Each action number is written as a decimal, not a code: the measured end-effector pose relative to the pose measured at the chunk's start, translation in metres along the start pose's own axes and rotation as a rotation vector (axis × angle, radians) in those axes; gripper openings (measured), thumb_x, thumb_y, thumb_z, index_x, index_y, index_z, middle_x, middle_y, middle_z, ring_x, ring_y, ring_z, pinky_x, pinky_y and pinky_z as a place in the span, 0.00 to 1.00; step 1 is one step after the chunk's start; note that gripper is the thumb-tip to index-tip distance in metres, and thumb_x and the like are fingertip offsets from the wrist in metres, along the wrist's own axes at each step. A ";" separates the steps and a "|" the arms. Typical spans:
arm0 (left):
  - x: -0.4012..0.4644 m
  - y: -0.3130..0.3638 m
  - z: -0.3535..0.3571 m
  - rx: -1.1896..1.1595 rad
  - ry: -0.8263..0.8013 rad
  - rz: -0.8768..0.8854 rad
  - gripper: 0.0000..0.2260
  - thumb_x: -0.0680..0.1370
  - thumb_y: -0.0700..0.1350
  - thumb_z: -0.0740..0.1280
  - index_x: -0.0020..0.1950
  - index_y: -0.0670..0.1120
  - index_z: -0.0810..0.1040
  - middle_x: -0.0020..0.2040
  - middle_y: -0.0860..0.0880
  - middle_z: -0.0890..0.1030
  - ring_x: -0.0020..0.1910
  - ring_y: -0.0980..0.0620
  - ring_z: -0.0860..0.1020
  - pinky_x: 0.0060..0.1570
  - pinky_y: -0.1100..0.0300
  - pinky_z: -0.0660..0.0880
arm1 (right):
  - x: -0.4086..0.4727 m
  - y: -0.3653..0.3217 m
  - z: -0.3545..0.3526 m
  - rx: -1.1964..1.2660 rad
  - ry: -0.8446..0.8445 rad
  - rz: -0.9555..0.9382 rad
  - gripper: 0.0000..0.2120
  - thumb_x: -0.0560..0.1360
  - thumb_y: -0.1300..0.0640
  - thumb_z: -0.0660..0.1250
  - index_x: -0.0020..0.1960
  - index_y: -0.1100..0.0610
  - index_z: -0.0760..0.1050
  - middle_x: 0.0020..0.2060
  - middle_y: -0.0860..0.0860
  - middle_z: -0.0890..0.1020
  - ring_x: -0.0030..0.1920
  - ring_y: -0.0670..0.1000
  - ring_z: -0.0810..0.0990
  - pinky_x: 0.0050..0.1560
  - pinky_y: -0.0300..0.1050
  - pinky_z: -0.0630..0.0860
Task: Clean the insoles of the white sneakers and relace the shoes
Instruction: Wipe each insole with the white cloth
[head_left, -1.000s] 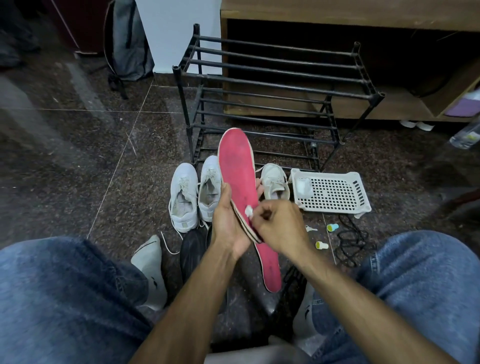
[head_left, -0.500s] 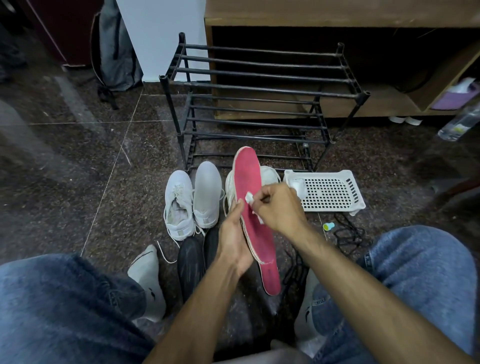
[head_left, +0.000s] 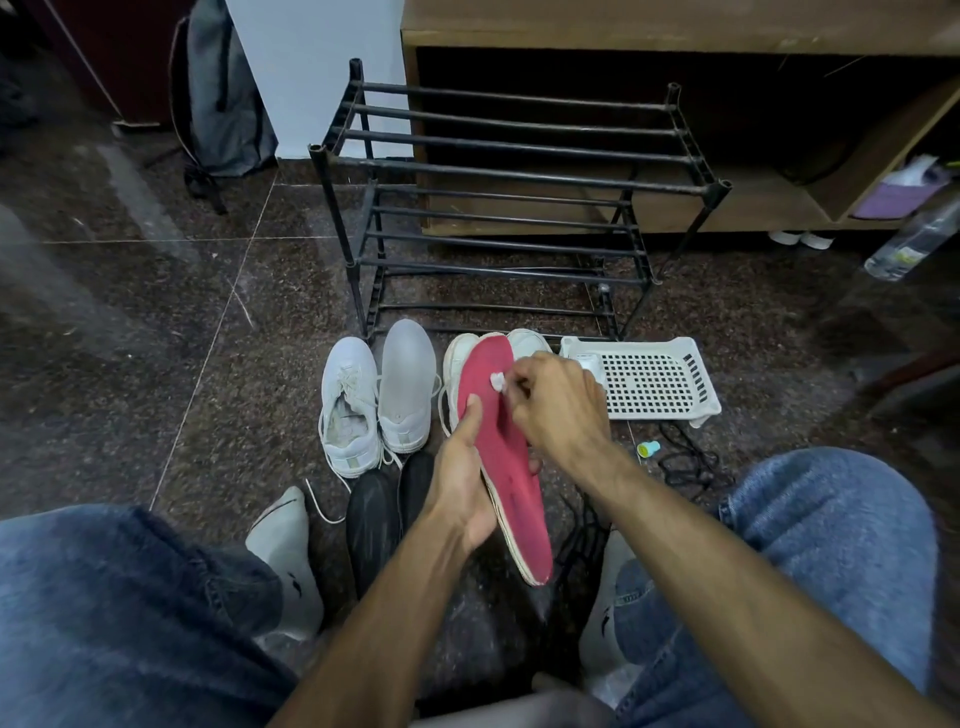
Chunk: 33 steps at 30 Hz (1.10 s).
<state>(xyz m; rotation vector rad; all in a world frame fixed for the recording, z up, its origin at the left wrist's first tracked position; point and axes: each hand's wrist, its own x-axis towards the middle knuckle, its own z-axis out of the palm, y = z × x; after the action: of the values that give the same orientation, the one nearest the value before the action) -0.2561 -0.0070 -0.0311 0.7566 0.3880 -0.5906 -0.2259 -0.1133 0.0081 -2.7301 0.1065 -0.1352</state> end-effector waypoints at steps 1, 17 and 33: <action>0.000 0.002 -0.001 0.011 0.008 0.006 0.24 0.80 0.59 0.58 0.66 0.44 0.77 0.62 0.38 0.79 0.56 0.42 0.78 0.60 0.45 0.72 | 0.002 0.000 -0.001 0.017 0.020 0.011 0.07 0.77 0.53 0.64 0.47 0.51 0.81 0.47 0.49 0.82 0.46 0.56 0.81 0.45 0.50 0.78; -0.009 0.009 0.003 0.077 -0.001 -0.009 0.23 0.80 0.59 0.60 0.64 0.43 0.78 0.49 0.41 0.84 0.41 0.45 0.80 0.42 0.52 0.75 | 0.009 0.005 -0.002 0.175 0.130 0.010 0.04 0.75 0.52 0.68 0.45 0.51 0.81 0.44 0.45 0.82 0.43 0.52 0.80 0.42 0.46 0.75; -0.014 0.014 0.009 0.318 -0.016 0.016 0.16 0.81 0.48 0.60 0.62 0.40 0.76 0.44 0.37 0.83 0.33 0.44 0.75 0.34 0.56 0.75 | 0.028 0.013 -0.019 0.433 0.086 0.059 0.06 0.71 0.55 0.72 0.35 0.49 0.80 0.28 0.43 0.80 0.28 0.44 0.75 0.34 0.46 0.76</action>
<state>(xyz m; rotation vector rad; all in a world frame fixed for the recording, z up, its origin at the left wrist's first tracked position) -0.2573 -0.0003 -0.0101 1.0570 0.2754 -0.6514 -0.2011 -0.1355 0.0228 -2.2879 0.1613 -0.2295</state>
